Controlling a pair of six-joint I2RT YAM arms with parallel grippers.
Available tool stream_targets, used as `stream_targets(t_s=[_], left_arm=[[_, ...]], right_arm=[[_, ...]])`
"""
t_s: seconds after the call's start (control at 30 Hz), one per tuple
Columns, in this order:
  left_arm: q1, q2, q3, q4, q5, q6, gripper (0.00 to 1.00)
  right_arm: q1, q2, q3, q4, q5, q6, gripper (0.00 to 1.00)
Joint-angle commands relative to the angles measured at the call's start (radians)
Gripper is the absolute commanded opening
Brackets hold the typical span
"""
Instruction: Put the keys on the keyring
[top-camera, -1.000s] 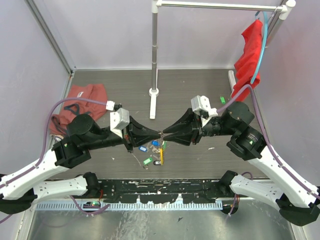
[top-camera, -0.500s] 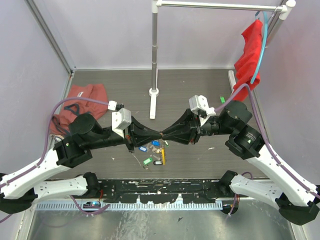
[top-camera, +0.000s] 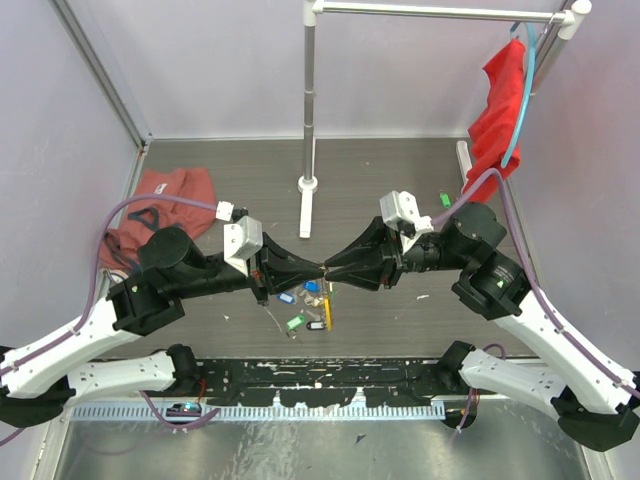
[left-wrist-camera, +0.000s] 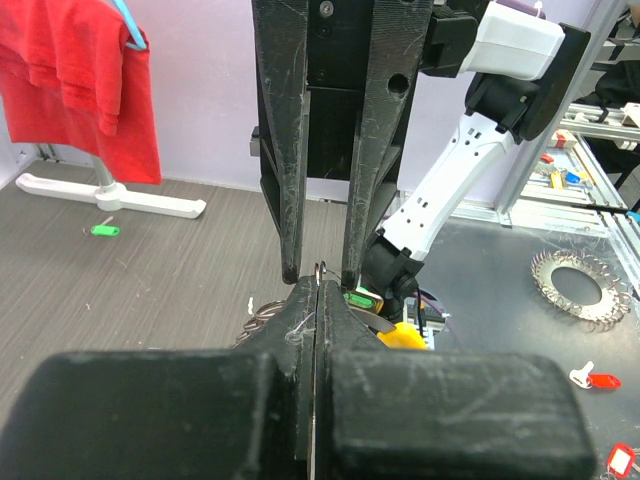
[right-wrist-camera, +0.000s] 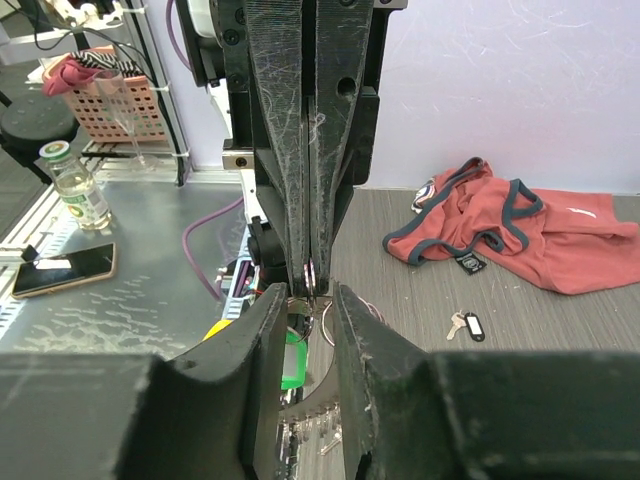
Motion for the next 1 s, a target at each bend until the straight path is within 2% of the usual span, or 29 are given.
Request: stream_targets(t_s=[0.0, 0.27, 0.97], left_arm=[[-0.003, -0.008, 0.006, 0.054, 0.010, -0.001, 0.00], [-0.002, -0.011, 0.005, 0.054, 0.010, -0.003, 0.00], [-0.002, -0.009, 0.005, 0.054, 0.010, -0.003, 0.00]], right_arm=[[0.005, -0.024, 0.010, 0.026, 0.017, -0.022, 0.32], [0.004, -0.027, 0.008, 0.018, 0.020, -0.023, 0.32], [0.004, -0.001, 0.004, 0.006, 0.024, -0.029, 0.26]])
